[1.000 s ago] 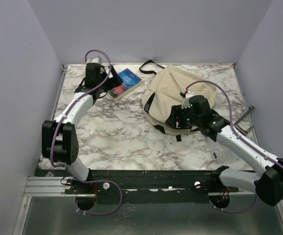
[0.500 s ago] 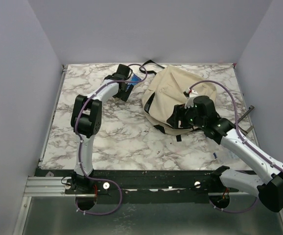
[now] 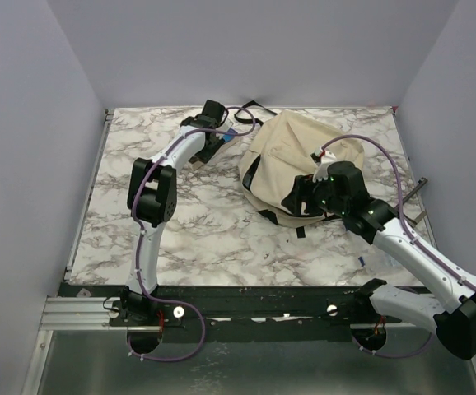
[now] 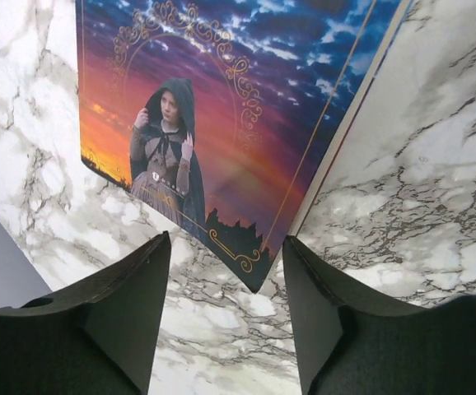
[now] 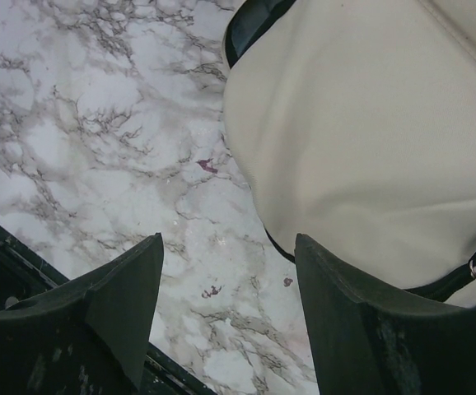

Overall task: Pack the student bag
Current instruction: Move the book to the center of the board.

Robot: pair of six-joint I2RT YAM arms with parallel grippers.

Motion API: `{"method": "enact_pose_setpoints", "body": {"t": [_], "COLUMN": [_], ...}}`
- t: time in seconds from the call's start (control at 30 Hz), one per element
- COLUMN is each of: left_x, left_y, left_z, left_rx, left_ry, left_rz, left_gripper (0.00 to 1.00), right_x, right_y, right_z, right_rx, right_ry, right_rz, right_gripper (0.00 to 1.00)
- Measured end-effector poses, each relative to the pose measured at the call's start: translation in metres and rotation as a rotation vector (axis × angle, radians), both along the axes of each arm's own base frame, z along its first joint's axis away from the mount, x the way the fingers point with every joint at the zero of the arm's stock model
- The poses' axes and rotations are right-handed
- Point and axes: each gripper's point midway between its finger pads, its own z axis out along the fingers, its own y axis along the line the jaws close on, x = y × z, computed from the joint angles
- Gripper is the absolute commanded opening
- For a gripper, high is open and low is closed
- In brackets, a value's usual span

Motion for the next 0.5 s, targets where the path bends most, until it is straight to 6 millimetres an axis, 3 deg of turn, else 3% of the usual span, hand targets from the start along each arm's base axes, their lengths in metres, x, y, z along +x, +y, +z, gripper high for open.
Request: {"method": "enact_pose_setpoints", "body": {"t": [0.07,0.13,0.37,0.5], "left_x": [0.000,0.000,0.002,-0.001], "left_y": [-0.001,-0.004,-0.006,-0.006], "left_z": [0.000,0.000,0.003,0.001], "left_rx": [-0.006,-0.025,-0.058,-0.057], "left_ry": [0.017,0.040,0.063,0.077], "left_rz": [-0.018,-0.037,-0.056,-0.068], "left_gripper": [0.42,0.40,0.03,0.00], "right_x": [0.000,0.000,0.003,0.004], "right_y": [0.000,-0.001,0.002,0.003], "right_z": [0.001,0.001,0.008,0.011], "right_rx": [-0.001,-0.001,0.012,0.021], "right_ry": [0.001,0.002,0.000,0.001], "right_rz": [-0.001,-0.004,-0.011,-0.015], "right_gripper": [0.69,0.69,0.68,0.68]}}
